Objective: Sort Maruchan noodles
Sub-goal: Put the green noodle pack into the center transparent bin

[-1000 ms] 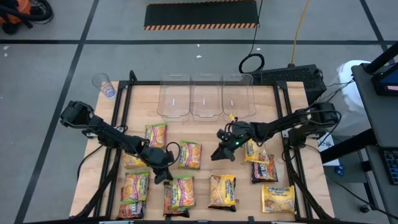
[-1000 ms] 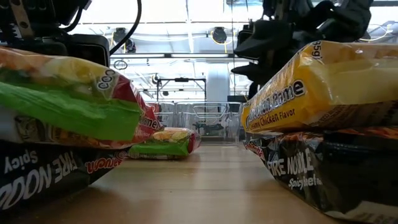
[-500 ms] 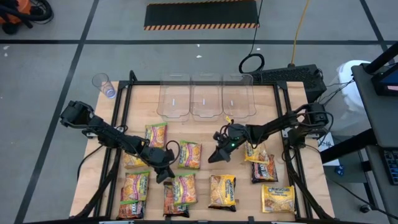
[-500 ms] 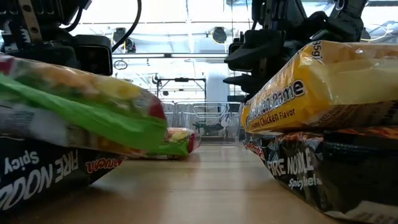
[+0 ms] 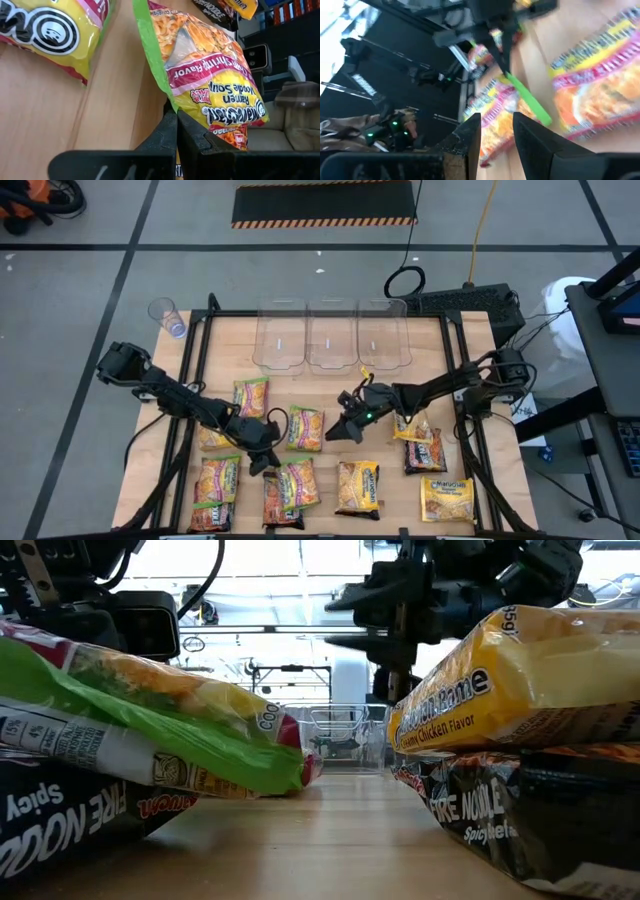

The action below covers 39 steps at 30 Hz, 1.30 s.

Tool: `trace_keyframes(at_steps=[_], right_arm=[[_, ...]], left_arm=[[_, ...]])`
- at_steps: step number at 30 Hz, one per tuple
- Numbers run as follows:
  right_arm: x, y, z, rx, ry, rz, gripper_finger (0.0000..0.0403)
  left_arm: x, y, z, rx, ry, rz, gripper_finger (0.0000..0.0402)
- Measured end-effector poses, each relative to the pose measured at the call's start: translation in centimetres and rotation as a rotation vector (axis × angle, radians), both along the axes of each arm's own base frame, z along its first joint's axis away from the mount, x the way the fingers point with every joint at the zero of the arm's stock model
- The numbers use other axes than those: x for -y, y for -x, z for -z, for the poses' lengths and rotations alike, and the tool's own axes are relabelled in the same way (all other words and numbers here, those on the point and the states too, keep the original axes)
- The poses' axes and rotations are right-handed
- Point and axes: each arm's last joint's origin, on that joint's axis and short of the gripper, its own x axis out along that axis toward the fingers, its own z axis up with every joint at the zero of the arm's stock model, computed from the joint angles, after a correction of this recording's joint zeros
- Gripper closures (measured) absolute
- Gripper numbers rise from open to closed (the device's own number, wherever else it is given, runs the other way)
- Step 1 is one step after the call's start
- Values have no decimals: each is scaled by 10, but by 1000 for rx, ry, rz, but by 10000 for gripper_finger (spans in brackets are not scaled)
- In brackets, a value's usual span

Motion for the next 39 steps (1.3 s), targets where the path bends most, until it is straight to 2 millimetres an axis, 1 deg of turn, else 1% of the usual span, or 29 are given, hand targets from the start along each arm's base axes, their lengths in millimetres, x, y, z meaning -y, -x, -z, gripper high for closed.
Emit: trace_keyframes(at_steps=[4,10,16,21,23,26,30,33,39], right_arm=[[-1,2,4,-49,-4,-25,293],[-1,1,3,-35,0,-30,293],[-1,2,3,-36,-8,-51,293],[-1,2,3,-39,-12,-49,293],[-1,1,6,-44,-14,-48,293],[-2,-3,17,-59,-37,-41,293],[-7,-12,33,-46,-57,-47,293],[-10,-20,37,-22,-59,-56,293],[-18,-33,40,8,-64,-123,293]], left_arm=[[0,0,0,5,-7,7,401],[0,0,0,17,-18,19,401],[1,-2,-3,92,-44,63,401],[2,-2,-4,109,-52,92,401],[3,-3,-5,131,-75,118,401],[7,-6,-11,197,-113,187,401],[11,-14,-22,252,-145,227,401],[13,-19,-28,246,-175,250,401],[14,-21,-32,193,-219,299,401]])
